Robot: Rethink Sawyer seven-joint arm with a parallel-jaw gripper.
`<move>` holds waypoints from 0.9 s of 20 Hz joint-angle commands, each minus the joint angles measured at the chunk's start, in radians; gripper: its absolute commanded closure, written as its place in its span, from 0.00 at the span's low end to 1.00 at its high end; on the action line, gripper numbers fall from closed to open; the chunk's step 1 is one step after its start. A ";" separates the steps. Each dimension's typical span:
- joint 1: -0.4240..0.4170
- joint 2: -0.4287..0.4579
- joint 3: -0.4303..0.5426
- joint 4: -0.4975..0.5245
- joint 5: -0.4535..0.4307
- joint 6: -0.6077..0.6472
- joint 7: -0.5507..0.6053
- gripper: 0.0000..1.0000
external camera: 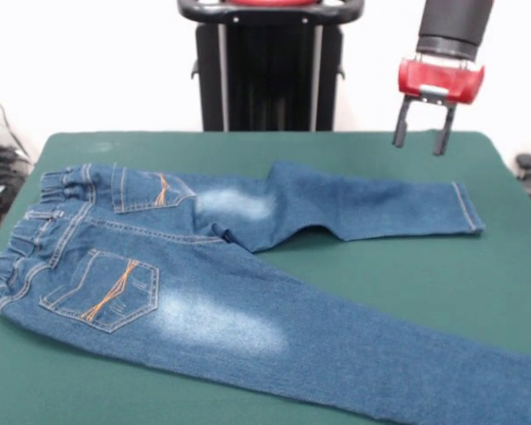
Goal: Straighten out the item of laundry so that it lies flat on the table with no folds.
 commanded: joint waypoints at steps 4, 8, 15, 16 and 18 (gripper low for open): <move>0.065 0.093 0.112 -0.048 0.015 -0.027 -0.028 0.00; 0.089 0.131 0.102 -0.102 0.051 0.007 -0.001 0.00; 0.102 0.177 0.100 -0.176 0.099 0.053 0.008 0.00; 0.103 0.181 0.101 -0.185 0.104 0.061 0.005 0.00; 0.100 0.191 0.101 -0.198 0.111 0.063 0.000 0.00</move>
